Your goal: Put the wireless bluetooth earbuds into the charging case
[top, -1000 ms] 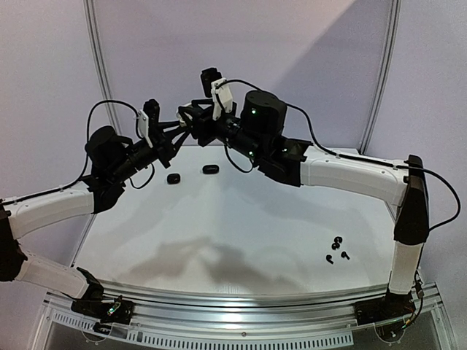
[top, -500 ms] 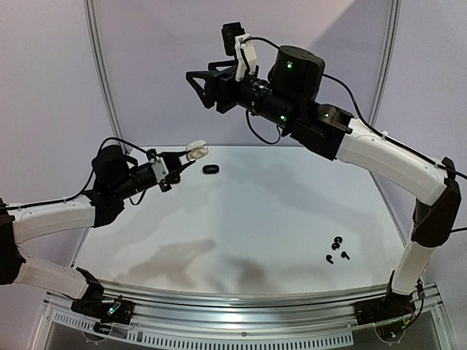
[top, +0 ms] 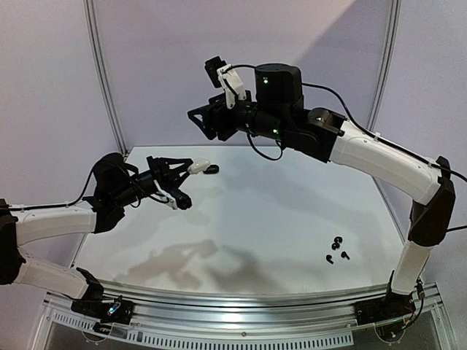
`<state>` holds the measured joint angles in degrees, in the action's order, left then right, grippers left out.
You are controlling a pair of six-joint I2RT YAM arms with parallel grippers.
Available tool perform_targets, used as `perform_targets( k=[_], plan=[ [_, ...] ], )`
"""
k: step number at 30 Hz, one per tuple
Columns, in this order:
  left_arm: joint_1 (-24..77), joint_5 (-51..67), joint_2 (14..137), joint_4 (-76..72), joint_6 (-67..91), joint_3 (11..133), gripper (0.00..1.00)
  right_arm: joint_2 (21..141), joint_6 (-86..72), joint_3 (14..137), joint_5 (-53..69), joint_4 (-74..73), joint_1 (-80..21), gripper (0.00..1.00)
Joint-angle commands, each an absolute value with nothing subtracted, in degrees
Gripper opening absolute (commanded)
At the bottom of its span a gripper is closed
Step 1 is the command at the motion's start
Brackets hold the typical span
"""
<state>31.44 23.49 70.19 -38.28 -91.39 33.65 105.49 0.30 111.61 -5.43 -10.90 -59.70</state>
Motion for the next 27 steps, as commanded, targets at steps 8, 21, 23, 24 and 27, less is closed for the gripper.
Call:
perform_targets(
  k=[8, 21, 23, 24, 27],
  plan=[
    [30.96, 22.20, 69.26, -41.73, -99.93, 32.88, 0.00, 107.47, -1.57, 102.99, -7.07, -11.29, -59.49, 0.66],
    [29.12, 21.27, 69.63, -41.66, -97.34, 34.48, 0.00, 106.38, -4.01, 97.53, -7.45, -15.12, -59.53, 0.64],
    [28.93, 21.39, 69.61, -41.70, -97.13, 34.54, 0.00, 105.63, -3.77, 96.68, -7.13, -15.92, -59.51, 0.64],
    [28.92, 21.50, 69.68, -41.79, -97.08, 34.49, 0.00, 105.46, -3.71, 96.59, -7.12, -16.64, -59.53, 0.64],
    [28.92, 22.02, 69.78, -42.26, -97.08, 34.51, 0.00, 105.55, -3.84, 96.73, -7.04, -17.98, -59.57, 0.63]
  ],
)
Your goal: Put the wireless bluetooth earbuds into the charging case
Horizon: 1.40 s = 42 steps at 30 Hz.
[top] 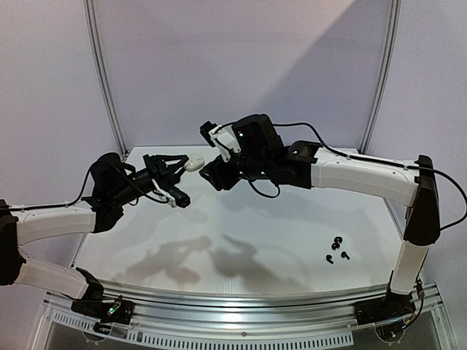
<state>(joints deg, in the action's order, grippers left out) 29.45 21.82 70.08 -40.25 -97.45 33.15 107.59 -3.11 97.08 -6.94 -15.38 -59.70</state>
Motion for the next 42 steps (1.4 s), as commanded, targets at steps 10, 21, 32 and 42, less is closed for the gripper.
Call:
perform_targets(
  k=[10, 21, 32, 42],
  plan=[
    [28.87, 18.63, 69.70, -26.04, -67.95, 41.42, 0.00, 97.83, -0.63, 90.37, -4.11, -16.24, -58.56, 0.68],
    [21.14, 61.89, 71.74, -23.32, 6.00, 49.88, 0.00, 91.24, -1.73, 89.70, 13.12, -10.70, -55.15, 0.90],
    [22.19, 69.64, 70.86, -34.68, 13.40, 49.38, 0.00, 97.81, -1.92, 96.77, 26.92, -8.24, -55.25, 0.82],
    [17.12, 54.60, 71.13, -26.15, 19.26, 49.02, 0.00, 98.95, -1.80, 97.79, 20.36, -8.30, -55.27, 0.86]
  ],
)
